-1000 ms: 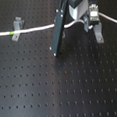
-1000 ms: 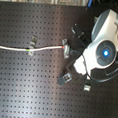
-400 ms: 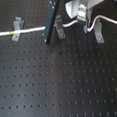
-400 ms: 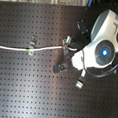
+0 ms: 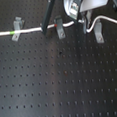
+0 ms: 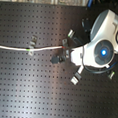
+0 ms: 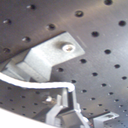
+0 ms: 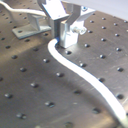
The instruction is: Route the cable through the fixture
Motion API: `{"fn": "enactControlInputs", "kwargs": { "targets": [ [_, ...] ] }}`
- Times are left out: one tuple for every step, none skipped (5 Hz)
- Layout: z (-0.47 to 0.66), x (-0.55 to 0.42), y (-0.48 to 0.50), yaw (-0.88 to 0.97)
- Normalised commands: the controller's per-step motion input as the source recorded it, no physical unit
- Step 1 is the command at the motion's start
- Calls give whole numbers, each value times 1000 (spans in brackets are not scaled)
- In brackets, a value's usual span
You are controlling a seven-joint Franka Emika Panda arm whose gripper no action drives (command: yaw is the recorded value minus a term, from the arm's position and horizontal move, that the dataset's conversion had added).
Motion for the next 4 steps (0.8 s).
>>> {"fn": "enactControlInputs", "kwargs": {
  "targets": [
    [50, -141, -43, 743],
    [40, -209, -93, 646],
    [4, -493, -301, 0],
    [98, -364, -220, 377]
  ]
}}
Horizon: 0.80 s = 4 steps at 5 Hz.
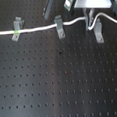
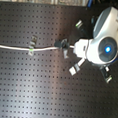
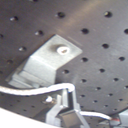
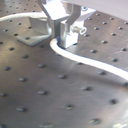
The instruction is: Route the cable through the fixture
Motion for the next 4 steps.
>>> {"fn": "enactControlInputs", "kwargs": {
  "targets": [
    [187, -309, -130, 534],
    [13, 0, 0, 0],
    [9, -541, 214, -331],
    [8, 30, 143, 660]
  ]
}}
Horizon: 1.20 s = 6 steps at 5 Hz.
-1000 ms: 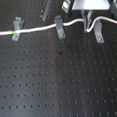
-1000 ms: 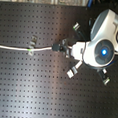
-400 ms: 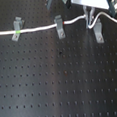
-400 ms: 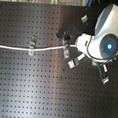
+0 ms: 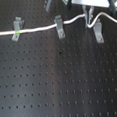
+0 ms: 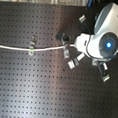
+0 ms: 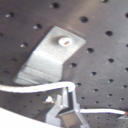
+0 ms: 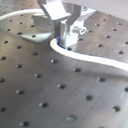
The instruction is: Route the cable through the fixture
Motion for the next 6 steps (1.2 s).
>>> {"fn": "enactControlInputs", "kwargs": {
  "targets": [
    [-6, -131, 87, 734],
    [0, 14, -5, 0],
    [148, 75, -135, 694],
    [52, 87, -106, 751],
    [19, 0, 0, 0],
    [233, 12, -141, 697]
  ]
}}
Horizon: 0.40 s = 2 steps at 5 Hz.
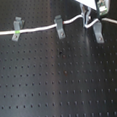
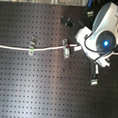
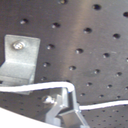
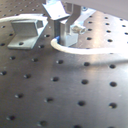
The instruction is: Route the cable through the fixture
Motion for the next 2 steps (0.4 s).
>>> {"fn": "enactControlInputs", "kwargs": {
  "targets": [
    [173, 6, -126, 777],
    [5, 23, -172, 234]
  ]
}}
